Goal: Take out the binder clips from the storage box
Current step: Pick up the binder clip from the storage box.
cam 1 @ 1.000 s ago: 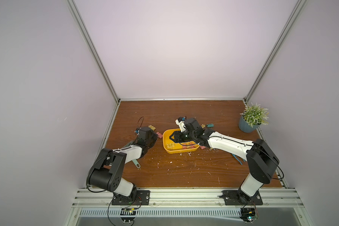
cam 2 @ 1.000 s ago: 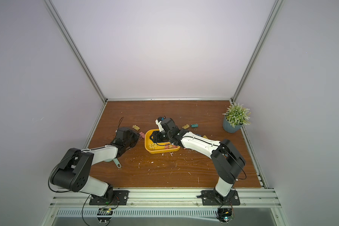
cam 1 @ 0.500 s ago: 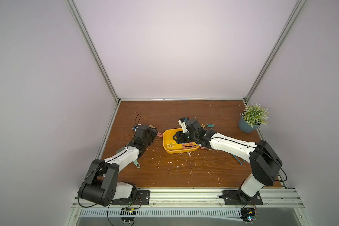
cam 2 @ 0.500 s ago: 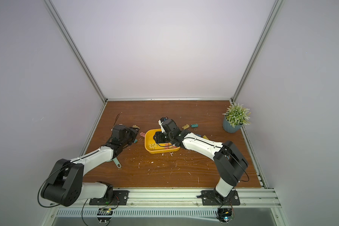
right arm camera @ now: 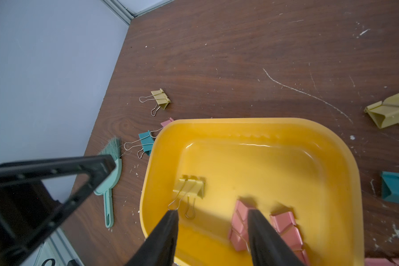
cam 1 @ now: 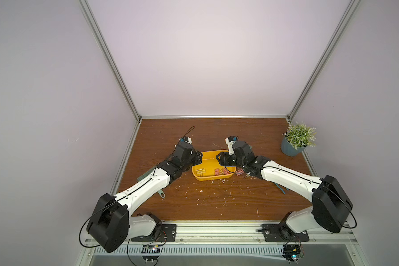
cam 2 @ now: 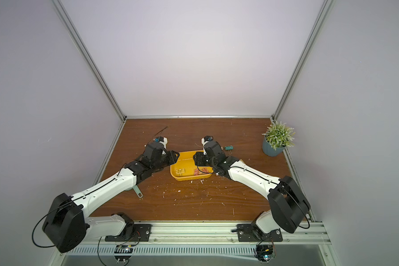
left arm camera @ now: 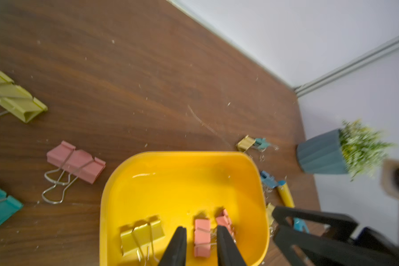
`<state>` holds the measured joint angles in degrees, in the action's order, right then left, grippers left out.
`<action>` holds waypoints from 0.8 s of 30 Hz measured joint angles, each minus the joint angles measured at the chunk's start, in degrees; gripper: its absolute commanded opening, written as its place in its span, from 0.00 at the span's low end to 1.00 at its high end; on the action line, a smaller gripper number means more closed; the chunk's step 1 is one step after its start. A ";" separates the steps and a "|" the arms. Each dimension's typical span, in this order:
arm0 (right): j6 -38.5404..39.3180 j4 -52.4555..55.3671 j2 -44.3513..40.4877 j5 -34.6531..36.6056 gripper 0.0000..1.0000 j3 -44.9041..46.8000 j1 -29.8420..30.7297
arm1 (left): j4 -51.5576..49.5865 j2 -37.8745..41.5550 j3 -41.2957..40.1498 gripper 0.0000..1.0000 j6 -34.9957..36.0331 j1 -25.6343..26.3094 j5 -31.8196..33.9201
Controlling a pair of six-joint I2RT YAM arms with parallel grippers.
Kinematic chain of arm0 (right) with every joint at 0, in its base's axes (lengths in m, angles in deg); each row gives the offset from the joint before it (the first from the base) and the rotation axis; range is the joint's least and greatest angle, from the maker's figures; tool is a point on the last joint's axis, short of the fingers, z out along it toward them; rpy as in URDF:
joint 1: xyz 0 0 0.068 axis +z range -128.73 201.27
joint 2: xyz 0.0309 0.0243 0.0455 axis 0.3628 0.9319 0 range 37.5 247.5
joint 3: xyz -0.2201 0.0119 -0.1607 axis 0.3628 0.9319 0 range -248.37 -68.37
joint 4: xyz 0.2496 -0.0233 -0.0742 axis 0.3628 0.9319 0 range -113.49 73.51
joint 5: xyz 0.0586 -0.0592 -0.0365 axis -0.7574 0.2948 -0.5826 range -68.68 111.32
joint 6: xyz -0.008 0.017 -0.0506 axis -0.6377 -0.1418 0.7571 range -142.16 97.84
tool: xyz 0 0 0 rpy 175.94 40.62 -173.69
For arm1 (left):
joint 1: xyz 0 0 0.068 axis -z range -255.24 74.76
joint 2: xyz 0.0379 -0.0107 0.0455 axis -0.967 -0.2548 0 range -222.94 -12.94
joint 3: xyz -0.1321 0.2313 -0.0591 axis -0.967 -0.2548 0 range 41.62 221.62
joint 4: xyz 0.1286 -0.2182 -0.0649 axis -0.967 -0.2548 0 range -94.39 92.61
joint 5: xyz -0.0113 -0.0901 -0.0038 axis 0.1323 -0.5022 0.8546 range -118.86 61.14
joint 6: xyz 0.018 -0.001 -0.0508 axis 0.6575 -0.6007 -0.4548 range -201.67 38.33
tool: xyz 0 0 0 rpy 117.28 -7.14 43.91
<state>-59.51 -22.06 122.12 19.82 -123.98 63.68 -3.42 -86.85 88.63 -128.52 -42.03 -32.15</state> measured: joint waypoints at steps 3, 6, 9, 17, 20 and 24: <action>-0.17 -0.09 0.00 -0.04 0.54 0.04 0.00 | -4.68 -2.05 1.29 0.28 0.39 2.29 1.46; -0.26 -0.17 0.00 -0.07 0.54 0.17 -0.02 | -8.20 -4.33 3.54 0.29 0.46 3.69 2.36; -0.57 -0.31 0.00 -0.07 0.54 0.39 -0.02 | -11.34 -6.23 5.14 0.29 0.72 4.31 3.52; -1.07 -0.39 0.00 -0.07 0.54 1.11 -0.11 | -17.62 -11.17 8.07 0.29 3.13 4.72 3.69; -1.22 -0.33 0.00 0.07 0.55 1.11 -0.13 | -18.60 -13.07 9.18 0.29 4.98 4.98 3.54; -1.36 -0.42 -0.96 1.46 0.55 1.77 -0.17 | -20.39 -15.15 10.45 0.29 8.13 5.03 3.61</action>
<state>-60.86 -22.48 121.16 21.28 -122.21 63.51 -23.81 -102.00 99.07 -120.39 -37.00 -28.55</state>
